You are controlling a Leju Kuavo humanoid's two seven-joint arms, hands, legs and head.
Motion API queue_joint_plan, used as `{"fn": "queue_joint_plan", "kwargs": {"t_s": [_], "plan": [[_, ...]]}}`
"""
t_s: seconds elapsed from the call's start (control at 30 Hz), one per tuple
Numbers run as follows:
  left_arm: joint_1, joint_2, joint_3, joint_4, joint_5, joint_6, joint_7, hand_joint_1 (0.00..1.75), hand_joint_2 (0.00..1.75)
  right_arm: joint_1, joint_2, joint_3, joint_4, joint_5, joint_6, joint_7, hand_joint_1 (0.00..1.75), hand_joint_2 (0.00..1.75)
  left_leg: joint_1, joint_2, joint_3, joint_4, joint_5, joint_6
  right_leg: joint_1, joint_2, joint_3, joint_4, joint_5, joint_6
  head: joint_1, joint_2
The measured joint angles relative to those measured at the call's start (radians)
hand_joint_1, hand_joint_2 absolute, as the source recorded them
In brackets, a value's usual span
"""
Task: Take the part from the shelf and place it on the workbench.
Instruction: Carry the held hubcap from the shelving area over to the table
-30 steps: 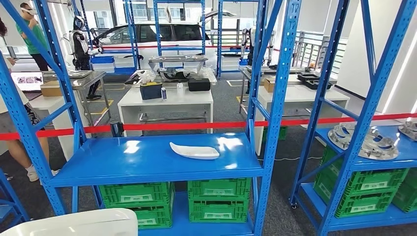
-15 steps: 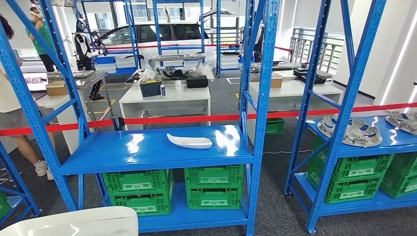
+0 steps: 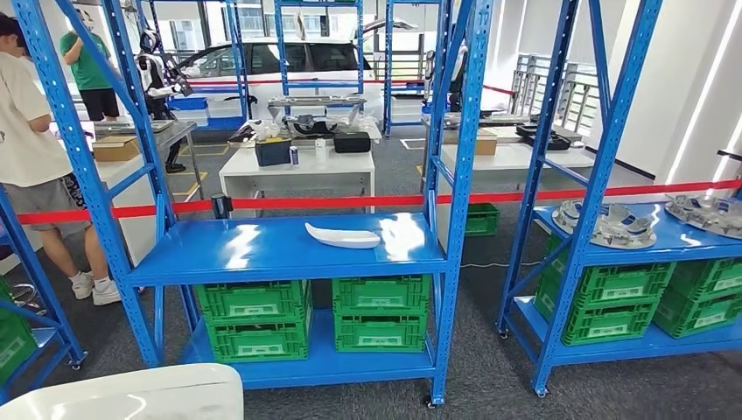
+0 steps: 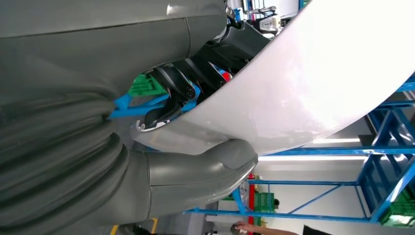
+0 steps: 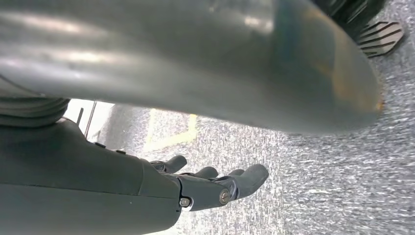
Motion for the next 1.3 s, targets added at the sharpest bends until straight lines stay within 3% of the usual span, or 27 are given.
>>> {"fn": "queue_joint_plan", "kwargs": {"t_s": [0.07, 0.13, 0.17, 0.23, 0.3, 0.33, 0.37, 0.4, 0.47, 0.53, 0.57, 0.63, 0.67, 0.7, 0.8, 0.83, 0.87, 0.9, 0.93, 0.97, 1.0, 1.07, 1.13, 1.2, 1.3], "plan": [[0.003, 0.000, 0.000, -0.005, 0.001, 0.001, -0.002, 1.75, 1.75, -0.001, 0.000, 0.000, 0.000, -0.001, 0.000, -0.010, 0.00, 0.00, 0.000, 0.002, -0.017, 0.011, 0.016, -0.012, 0.004, 0.002, 0.062, -0.099, -0.043, -0.009, 0.000, 0.000], [0.005, 0.000, -0.001, -0.006, 0.003, 0.001, -0.003, 1.75, 1.75, 0.001, 0.000, 0.000, 0.000, -0.002, 0.000, -0.017, 0.00, 0.00, 0.003, 0.002, -0.022, 0.013, 0.027, -0.025, 0.006, 0.000, 0.056, -0.114, -0.037, -0.022, -0.001, 0.000], [0.007, 0.000, -0.001, -0.007, 0.004, 0.001, -0.003, 1.75, 1.75, 0.002, 0.000, 0.000, 0.000, -0.002, 0.000, -0.019, 0.00, 0.00, 0.004, 0.000, -0.029, 0.021, 0.014, -0.031, 0.006, -0.002, 0.047, -0.115, -0.027, -0.029, -0.001, 0.000], [0.010, 0.001, -0.001, -0.007, 0.006, 0.001, -0.003, 1.75, 1.75, 0.001, 0.000, -0.001, 0.000, -0.002, 0.000, -0.022, 0.00, 0.00, 0.008, -0.006, -0.052, 0.088, -0.068, -0.041, 0.004, -0.007, 0.024, -0.118, -0.004, -0.042, -0.001, 0.000], [0.013, 0.001, -0.001, -0.007, 0.007, 0.002, -0.003, 1.75, 1.75, 0.001, -0.001, -0.001, 0.000, -0.002, 0.000, -0.023, 0.00, 0.00, 0.011, -0.008, -0.072, 0.199, -0.157, -0.047, 0.006, -0.008, -0.004, -0.116, 0.020, -0.048, -0.001, 0.000], [0.014, 0.001, -0.001, -0.006, 0.007, 0.003, -0.003, 1.75, 1.75, 0.001, -0.001, -0.001, 0.000, -0.002, 0.000, -0.023, 0.00, 0.00, 0.012, -0.008, -0.073, 0.246, -0.171, -0.050, 0.008, -0.009, -0.021, -0.115, 0.032, -0.048, 0.000, 0.000], [0.015, 0.001, -0.001, -0.006, 0.007, 0.003, -0.003, 1.75, 1.75, 0.001, -0.001, -0.001, 0.000, -0.002, 0.000, -0.023, 0.00, 0.00, 0.013, -0.008, -0.065, 0.269, -0.160, -0.050, 0.008, -0.009, -0.039, -0.112, 0.045, -0.047, 0.000, 0.000], [0.016, 0.001, -0.001, -0.006, 0.007, 0.004, -0.002, 1.75, 1.75, 0.001, -0.001, -0.001, 0.000, -0.002, 0.000, -0.023, 0.00, 0.00, 0.013, -0.008, -0.043, 0.264, -0.133, -0.049, 0.009, -0.009, -0.058, -0.109, 0.058, -0.045, -0.001, 0.000], [0.015, 0.001, -0.001, -0.007, 0.007, 0.008, 0.000, 1.75, 1.75, 0.001, -0.001, -0.001, 0.000, -0.002, 0.000, -0.022, 0.00, 0.00, 0.013, -0.008, 0.044, 0.173, -0.093, -0.044, 0.010, -0.010, -0.091, -0.103, 0.083, -0.039, 0.000, 0.000], [0.012, 0.000, -0.002, -0.012, 0.008, 0.011, 0.004, 1.75, 1.75, 0.001, -0.001, -0.001, 0.000, -0.002, 0.000, -0.020, 0.00, 0.00, 0.009, -0.009, 0.141, 0.036, -0.115, -0.035, 0.011, -0.009, -0.112, -0.098, 0.104, -0.031, 0.000, 0.000], [0.010, 0.000, -0.002, -0.014, 0.009, 0.013, 0.007, 1.75, 1.75, 0.001, -0.001, -0.001, 0.000, -0.002, 0.000, -0.018, 0.00, 0.00, 0.006, -0.009, 0.167, -0.008, -0.130, -0.030, 0.011, -0.010, -0.117, -0.097, 0.114, -0.026, 0.000, 0.000], [0.005, 0.000, -0.002, -0.017, 0.013, 0.016, 0.012, 1.75, 1.75, 0.001, -0.001, -0.001, 0.000, -0.003, 0.000, -0.013, 0.00, 0.00, 0.002, -0.008, 0.164, -0.033, -0.129, -0.017, 0.008, -0.010, -0.124, -0.099, 0.132, -0.014, 0.000, 0.000], [0.003, 0.000, -0.002, -0.017, 0.015, 0.018, 0.014, 1.75, 1.75, 0.001, -0.002, -0.001, 0.000, -0.003, 0.000, -0.010, 0.00, 0.00, 0.002, -0.007, 0.157, -0.033, -0.118, -0.009, 0.006, -0.008, -0.130, -0.093, 0.123, -0.008, 0.000, 0.000], [0.001, -0.001, -0.002, -0.017, 0.016, 0.020, 0.015, 1.75, 1.75, 0.002, -0.002, -0.001, 0.000, -0.004, 0.001, -0.008, 0.00, 0.00, 0.004, -0.005, 0.147, -0.034, -0.107, -0.001, 0.005, -0.006, -0.140, -0.074, 0.096, -0.002, 0.000, 0.000], [-0.001, -0.001, -0.002, -0.017, 0.019, 0.021, 0.017, 1.75, 1.75, 0.002, -0.002, -0.002, 0.000, -0.003, 0.010, -0.008, 0.00, 0.00, 0.004, 0.000, 0.108, -0.034, -0.071, 0.013, 0.001, -0.002, -0.181, 0.089, -0.053, 0.009, 0.000, 0.000], [0.000, -0.001, -0.002, -0.017, 0.020, 0.021, 0.017, 1.75, 1.75, 0.002, -0.002, -0.002, 0.000, -0.002, 0.012, -0.010, 0.00, 0.00, 0.003, 0.000, 0.093, -0.032, -0.058, 0.013, 0.000, -0.002, -0.188, 0.147, -0.076, 0.011, 0.000, 0.000], [0.001, -0.001, -0.002, -0.017, 0.021, 0.021, 0.017, 1.75, 1.75, 0.002, -0.003, -0.002, 0.000, 0.000, 0.012, -0.011, 0.00, 0.00, 0.004, 0.000, 0.077, -0.029, -0.047, 0.012, -0.001, -0.002, -0.184, 0.180, -0.071, 0.013, 0.000, 0.000], [0.002, -0.001, -0.002, -0.017, 0.023, 0.021, 0.017, 1.75, 1.75, 0.002, -0.003, -0.002, 0.000, 0.003, 0.012, -0.012, 0.00, 0.00, 0.004, 0.000, 0.058, -0.024, -0.036, 0.010, -0.002, -0.002, -0.165, 0.184, -0.048, 0.014, 0.001, 0.000], [0.004, -0.001, -0.002, -0.018, 0.025, 0.021, 0.017, 1.75, 1.75, 0.001, -0.004, -0.002, 0.000, 0.007, 0.012, -0.014, 0.00, 0.00, 0.006, 0.000, 0.038, -0.018, -0.026, 0.006, -0.004, -0.002, -0.129, 0.153, -0.018, 0.015, 0.001, 0.000], [0.007, -0.001, -0.002, -0.018, 0.027, 0.022, 0.017, 1.75, 1.75, 0.001, -0.004, -0.002, 0.000, 0.009, 0.012, -0.016, 0.00, 0.00, 0.007, -0.001, 0.019, -0.010, -0.019, 0.002, -0.006, -0.002, -0.076, 0.092, -0.004, 0.015, 0.001, 0.000], [0.010, -0.002, -0.001, -0.021, 0.027, 0.025, 0.018, 1.75, 1.75, 0.000, -0.004, -0.001, 0.000, 0.012, 0.012, -0.019, 0.00, 0.00, 0.007, -0.001, 0.003, -0.001, -0.013, -0.003, -0.006, -0.001, -0.018, 0.014, -0.009, 0.013, 0.001, 0.000], [0.015, -0.002, 0.002, -0.026, 0.028, 0.034, 0.020, 1.75, 1.75, 0.000, -0.003, 0.000, 0.000, 0.020, 0.012, -0.025, 0.00, 0.00, 0.006, 0.000, -0.012, 0.011, -0.004, -0.016, -0.002, 0.002, 0.052, -0.093, -0.043, 0.005, 0.001, 0.000], [0.020, -0.006, 0.006, -0.030, 0.034, 0.041, 0.020, 1.75, 1.75, 0.002, -0.003, 0.004, 0.000, 0.031, 0.012, -0.033, 0.00, 0.00, 0.007, 0.000, -0.014, 0.013, 0.006, -0.029, 0.001, 0.002, 0.054, -0.113, -0.048, -0.009, 0.001, 0.000], [0.027, -0.010, 0.012, -0.032, 0.045, 0.043, 0.020, 1.75, 1.75, 0.004, -0.003, 0.009, 0.000, 0.042, 0.012, -0.041, 0.00, 0.00, 0.012, -0.004, -0.026, 0.033, -0.012, -0.040, 0.000, -0.004, 0.050, -0.118, -0.037, -0.025, 0.001, 0.000], [0.034, -0.013, 0.021, -0.034, 0.052, 0.042, 0.024, 1.75, 1.75, 0.005, -0.004, 0.017, 0.000, 0.052, 0.010, -0.044, 0.00, 0.00, 0.016, -0.008, -0.077, 0.178, -0.115, -0.054, 0.000, -0.021, 0.040, -0.120, -0.024, -0.040, 0.000, 0.000]]}}
